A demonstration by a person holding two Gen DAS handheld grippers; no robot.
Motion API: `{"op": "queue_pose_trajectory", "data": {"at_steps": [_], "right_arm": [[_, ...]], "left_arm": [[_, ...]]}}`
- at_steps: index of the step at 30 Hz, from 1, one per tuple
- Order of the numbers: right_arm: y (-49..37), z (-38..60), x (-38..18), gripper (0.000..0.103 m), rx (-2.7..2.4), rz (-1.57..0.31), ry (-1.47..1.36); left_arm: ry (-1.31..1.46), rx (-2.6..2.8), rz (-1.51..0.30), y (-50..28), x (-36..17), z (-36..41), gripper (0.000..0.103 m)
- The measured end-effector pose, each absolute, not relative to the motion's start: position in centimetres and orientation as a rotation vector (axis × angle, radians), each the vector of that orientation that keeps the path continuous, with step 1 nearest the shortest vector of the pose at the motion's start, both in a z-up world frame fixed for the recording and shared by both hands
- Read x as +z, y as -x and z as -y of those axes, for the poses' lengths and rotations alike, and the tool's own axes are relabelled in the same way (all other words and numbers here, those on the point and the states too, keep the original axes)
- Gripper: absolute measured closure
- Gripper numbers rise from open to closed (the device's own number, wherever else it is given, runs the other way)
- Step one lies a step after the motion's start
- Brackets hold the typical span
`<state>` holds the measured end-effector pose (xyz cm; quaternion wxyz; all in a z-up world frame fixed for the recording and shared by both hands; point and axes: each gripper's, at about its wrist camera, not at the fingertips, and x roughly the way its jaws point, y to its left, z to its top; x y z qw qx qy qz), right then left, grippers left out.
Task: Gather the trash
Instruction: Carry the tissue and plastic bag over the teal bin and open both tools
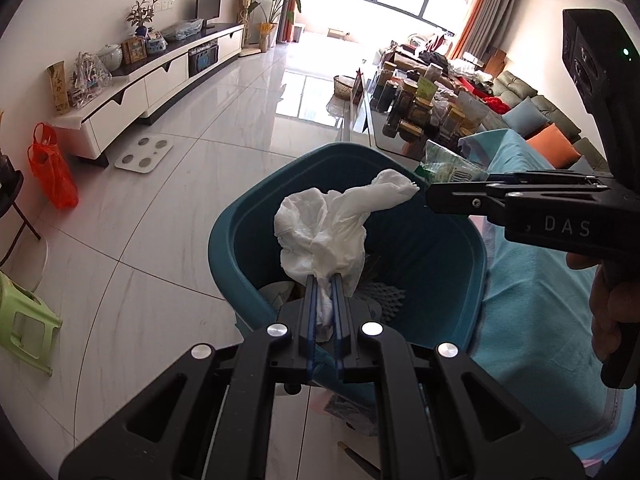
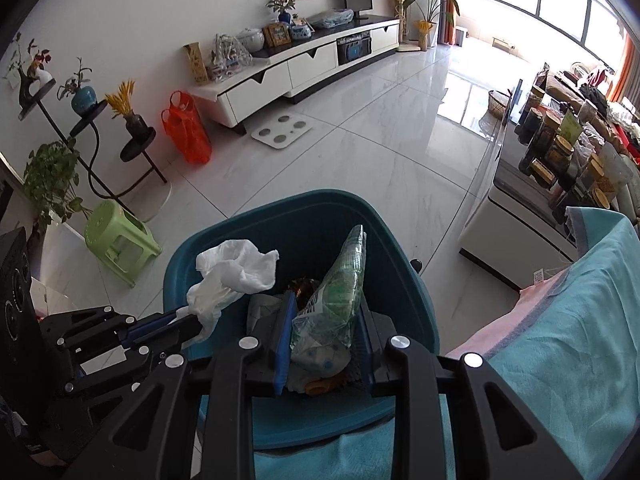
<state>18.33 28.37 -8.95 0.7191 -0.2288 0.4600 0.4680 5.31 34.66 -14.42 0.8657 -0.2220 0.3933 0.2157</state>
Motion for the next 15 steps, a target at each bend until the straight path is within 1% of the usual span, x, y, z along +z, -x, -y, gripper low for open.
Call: {"op": "queue_pose_trajectory", "data": {"at_steps": [4,8,11,13,14,15], "right_arm": [[-18.4,-29.4,-9.3,0.076,1.029,-1.029,0.536],[-18.3,-30.0,-9.9,0.069,1.023,-1.041,0.553],[-18.4,-30.0,-10.1,0.064,1.017,-1.043,0.562],[-18.4,-29.9,-10.0,0.064,1.019,-1.042,0.553],[-18.5,-29.8,-10.0,0.062,1.023,-1.04,0.546],[-18.6,-29.6,-9.9,0.055,1.021,-1.037,0.539]], "left_arm": [[0.47,0.461,-0.846,-6.1,-15.2,-34.9,0.095],[0.467,0.472,-0.866,-6.7,-15.7,-34.5,0.094],[0.469,0.482,-0.867,-6.9,-15.7,-34.5,0.09],[0.469,0.485,-0.861,-7.1,-15.6,-34.5,0.074],[0.471,0.491,-0.856,-7.1,-15.4,-34.6,0.07],[0.474,0.494,-0.85,-7.2,-15.2,-34.7,0.061]]}}
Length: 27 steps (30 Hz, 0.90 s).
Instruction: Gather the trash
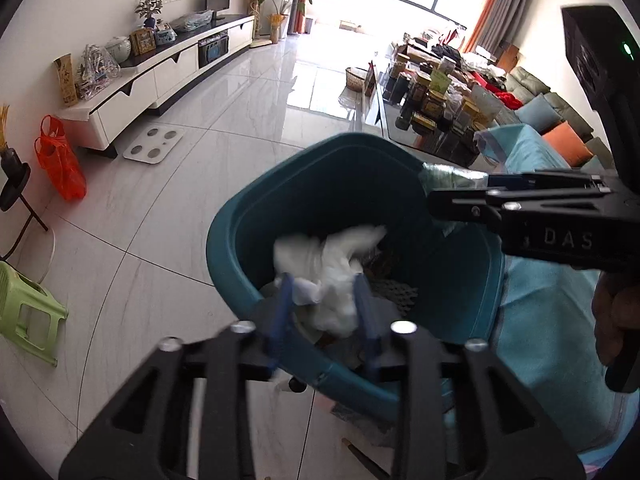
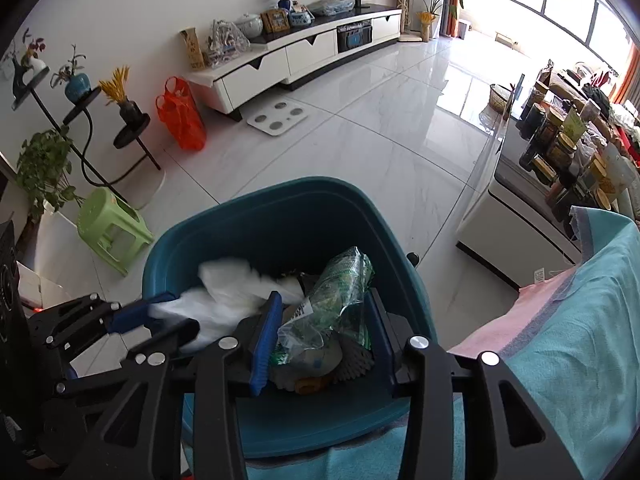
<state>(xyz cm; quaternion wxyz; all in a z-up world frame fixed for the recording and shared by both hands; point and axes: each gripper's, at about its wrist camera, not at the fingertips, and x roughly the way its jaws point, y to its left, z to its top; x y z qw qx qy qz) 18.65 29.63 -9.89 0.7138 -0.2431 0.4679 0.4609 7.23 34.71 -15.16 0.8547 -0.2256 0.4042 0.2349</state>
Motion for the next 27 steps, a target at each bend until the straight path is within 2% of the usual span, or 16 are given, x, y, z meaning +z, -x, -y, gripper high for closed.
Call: {"op": "queue_pose_trajectory", "data": {"at_steps": [2,4,6,7,12,16,19,27], "right_arm": [[-18.9,-29.2,-9.6,0.044,1.014,-1.031,0.517],[-19.1,-28.8,-9.1,0.044,1.016,-1.018,0.497],[-19.5,-28.3,-8.6,0.043,1.022,-1.009,0.466],[-19.5,-28.1,-8.4,0.042,1.026,-1.007,0.45],[-20.7,-26.7,-7.1,0.034,1.046,-0.988,0.344],[-20.9,-25.5,-6.0,0.031,1.056,-0.967,0.294],[-20.8,-24.5,-5.0,0.029,1.058,-0.94,0.267],[-20.1,-19.7,-2.2,0.015,1.022,-0.825,0.203]], "left_arm": [[0.474,0.491,-0.837,-7.2,-14.8,-34.6,0.05],[0.462,0.511,-0.82,-7.2,-14.1,-34.7,0.035],[0.466,0.528,-0.797,-7.0,-13.4,-35.0,0.031],[0.473,0.536,-0.786,-6.8,-13.1,-35.2,0.023],[0.48,0.575,-0.723,-5.6,-10.9,-35.9,0.011],[0.482,0.593,-0.684,-4.5,-9.2,-36.3,0.006],[0.482,0.602,-0.662,-3.9,-8.0,-36.2,0.006],[0.414,0.597,-0.58,-3.7,-4.2,-34.1,0.006]]}}
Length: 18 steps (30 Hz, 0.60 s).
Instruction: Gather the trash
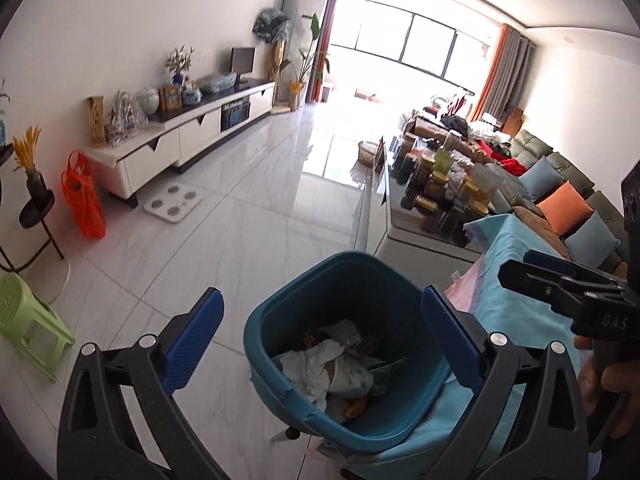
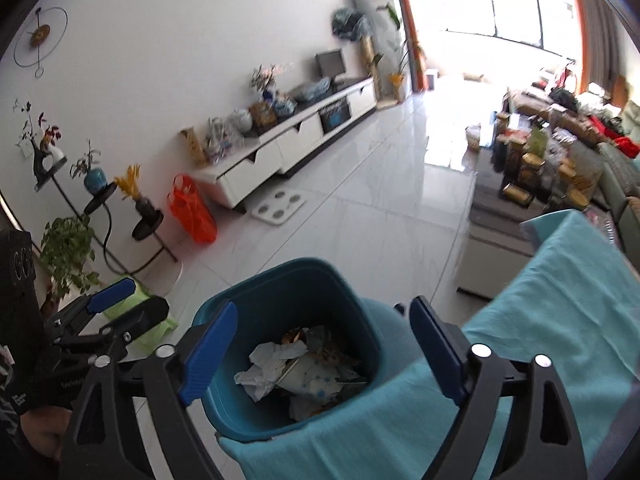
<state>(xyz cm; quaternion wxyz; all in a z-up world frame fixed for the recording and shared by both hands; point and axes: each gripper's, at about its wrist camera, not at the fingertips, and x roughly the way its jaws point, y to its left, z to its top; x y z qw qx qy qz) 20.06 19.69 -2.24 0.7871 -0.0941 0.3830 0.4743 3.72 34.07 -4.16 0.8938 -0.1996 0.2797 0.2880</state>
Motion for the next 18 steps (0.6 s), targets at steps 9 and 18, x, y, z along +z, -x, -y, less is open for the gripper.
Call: {"op": "queue_pose_trajectory", "data": {"at_steps": [9,18], "right_arm": [[-20.1,-11.7,-0.1,0.007,0.907,-0.714,0.103],[-20.2,-4.2,0.8,0.007,0.782,-0.649,0.023]], "left_arm": [[0.358,0.495,-0.544,-6.2,-1.6,-29.0,0.006],[0.291,0.382,-0.531,-8.6,-0.4,-23.2,0.006]]}}
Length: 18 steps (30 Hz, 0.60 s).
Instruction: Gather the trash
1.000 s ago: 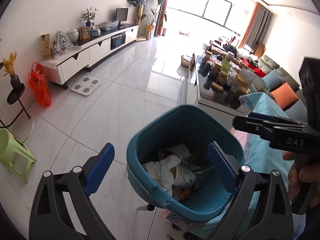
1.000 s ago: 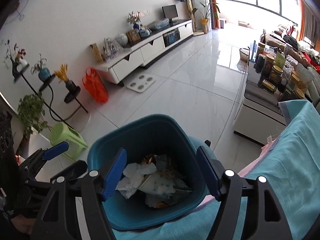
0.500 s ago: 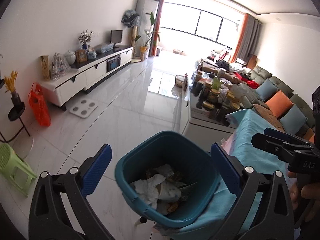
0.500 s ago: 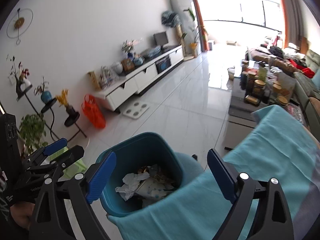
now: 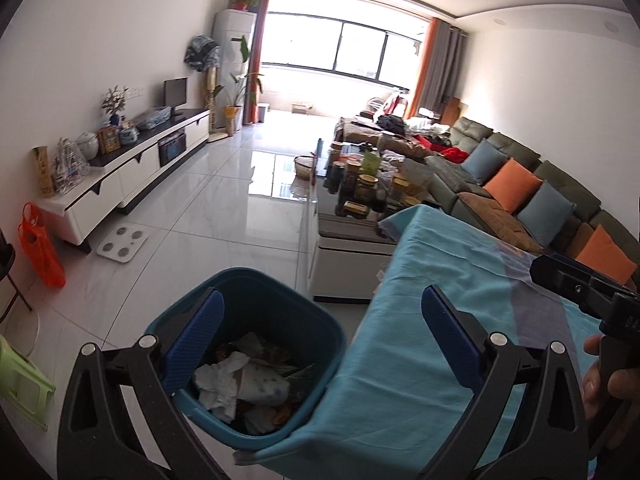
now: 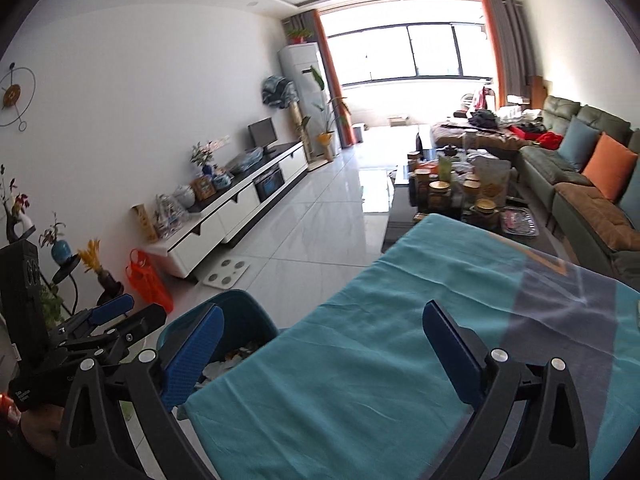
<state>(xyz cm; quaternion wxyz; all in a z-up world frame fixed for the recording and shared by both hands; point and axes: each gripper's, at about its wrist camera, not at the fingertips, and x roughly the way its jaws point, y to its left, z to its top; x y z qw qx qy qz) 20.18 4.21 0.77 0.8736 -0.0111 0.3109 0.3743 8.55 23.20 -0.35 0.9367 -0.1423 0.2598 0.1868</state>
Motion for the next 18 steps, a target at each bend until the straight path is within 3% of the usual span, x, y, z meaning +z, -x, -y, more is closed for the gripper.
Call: {"op": "queue_pose_trajectory", "data": {"at_steps": [18], "right_arm": [[-16.7,7.2,1.3,0.007,0.555,-0.541,-0.029]], "left_arm": [[0.215,0.234,-0.517,-10.2,0.9,-13.8,0.006]]}}
